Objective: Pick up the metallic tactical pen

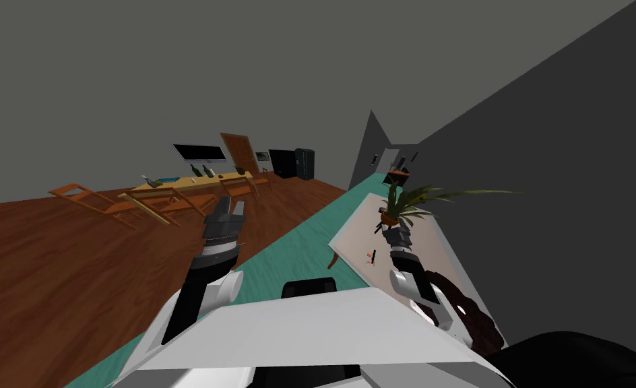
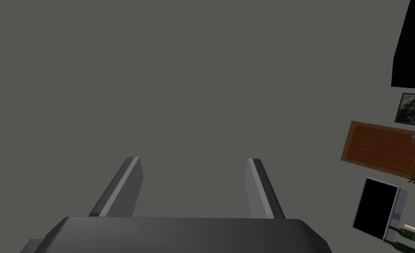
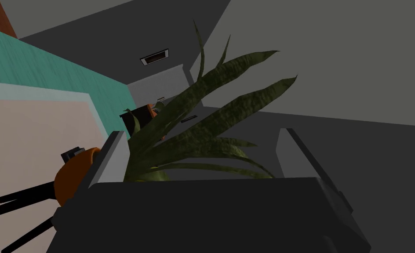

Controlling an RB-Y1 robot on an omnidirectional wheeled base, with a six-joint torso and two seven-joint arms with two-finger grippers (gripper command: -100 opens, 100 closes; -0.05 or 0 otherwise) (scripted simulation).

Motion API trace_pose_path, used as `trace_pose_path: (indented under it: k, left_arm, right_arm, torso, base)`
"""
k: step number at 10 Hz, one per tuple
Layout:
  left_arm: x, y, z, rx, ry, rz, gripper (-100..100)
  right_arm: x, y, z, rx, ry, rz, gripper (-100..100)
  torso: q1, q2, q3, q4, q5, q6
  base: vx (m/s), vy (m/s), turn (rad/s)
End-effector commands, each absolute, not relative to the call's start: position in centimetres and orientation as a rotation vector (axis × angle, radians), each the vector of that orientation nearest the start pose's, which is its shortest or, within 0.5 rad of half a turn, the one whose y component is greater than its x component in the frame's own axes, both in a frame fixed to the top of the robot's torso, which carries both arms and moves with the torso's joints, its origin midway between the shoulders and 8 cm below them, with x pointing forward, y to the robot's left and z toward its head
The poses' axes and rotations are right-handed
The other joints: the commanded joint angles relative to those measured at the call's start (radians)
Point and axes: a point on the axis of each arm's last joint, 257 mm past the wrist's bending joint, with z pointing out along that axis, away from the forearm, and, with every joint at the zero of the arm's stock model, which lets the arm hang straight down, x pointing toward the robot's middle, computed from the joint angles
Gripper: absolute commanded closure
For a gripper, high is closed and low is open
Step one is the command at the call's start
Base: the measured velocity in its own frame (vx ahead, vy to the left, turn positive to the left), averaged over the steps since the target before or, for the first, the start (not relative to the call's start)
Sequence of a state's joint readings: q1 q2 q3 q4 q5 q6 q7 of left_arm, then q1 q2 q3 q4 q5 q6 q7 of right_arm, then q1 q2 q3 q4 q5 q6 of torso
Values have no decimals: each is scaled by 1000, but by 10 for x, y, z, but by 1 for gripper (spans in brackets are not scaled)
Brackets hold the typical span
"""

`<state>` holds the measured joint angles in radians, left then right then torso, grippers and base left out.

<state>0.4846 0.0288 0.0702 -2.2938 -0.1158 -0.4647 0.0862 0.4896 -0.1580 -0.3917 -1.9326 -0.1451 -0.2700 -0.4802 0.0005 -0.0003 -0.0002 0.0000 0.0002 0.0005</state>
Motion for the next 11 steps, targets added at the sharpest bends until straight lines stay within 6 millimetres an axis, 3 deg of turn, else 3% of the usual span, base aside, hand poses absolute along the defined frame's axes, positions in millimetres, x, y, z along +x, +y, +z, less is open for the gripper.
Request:
trace_pose_path:
  k: [1,2,3,4,5,6,7,8,9,10,11]
  left_arm:
    - [347,286,29,-599,683,-1239,0]
    - [347,286,29,-599,683,-1239,0]
    - [347,286,29,-599,683,-1239,0]
    - [347,286,29,-599,683,-1239,0]
    - [347,286,29,-599,683,-1239,0]
    - [347,286,29,-599,683,-1239,0]
    - [347,286,29,-599,683,-1239,0]
    - [347,286,29,-599,683,-1239,0]
    - [347,286,29,-599,683,-1239,0]
    - [347,286,29,-599,683,-1239,0]
    - [347,286,29,-599,683,-1239,0]
  right_arm:
    - [341,-516,-161,1381,557,1187,-100]
    - [341,-516,-162,1385,557,1185,-100]
    - [331,-539,-182,1466,505,1164,-100]
    - [331,-539,-184,1474,506,1160,-100]
    - [319,-561,-207,1558,449,1132,-100]
    - [319,-562,-207,1562,446,1135,-100]
    - [307,-582,-227,1639,384,1107,-100]
    - [306,-583,-230,1649,376,1109,-100]
    - [291,-602,-254,1731,305,1077,-100]
    - [291,-602,-254,1734,298,1083,-100]
    - [278,-618,-271,1798,230,1054,-100]
  torso:
    - [0,0,0,0,0,0]
    - [0,0,0,0,0,0]
    - [0,0,0,0,0,0]
    - [0,0,0,0,0,0]
    - [0,0,0,0,0,0]
    - [0,0,0,0,0,0]
    - [0,0,0,0,0,0]
    - [-1,0,0,0,0,0]
    - [-1,0,0,0,0,0]
    - [0,0,0,0,0,0]
    - [-1,0,0,0,0,0]
  base:
    - [8,13,201]
    - [7,4,93]
    - [10,9,184]
    - [10,4,103]
    - [9,9,180]
    - [9,4,98]
    - [10,4,183]
    - [7,-2,93]
    - [8,1,176]
    - [8,-3,91]
    - [7,-1,145]
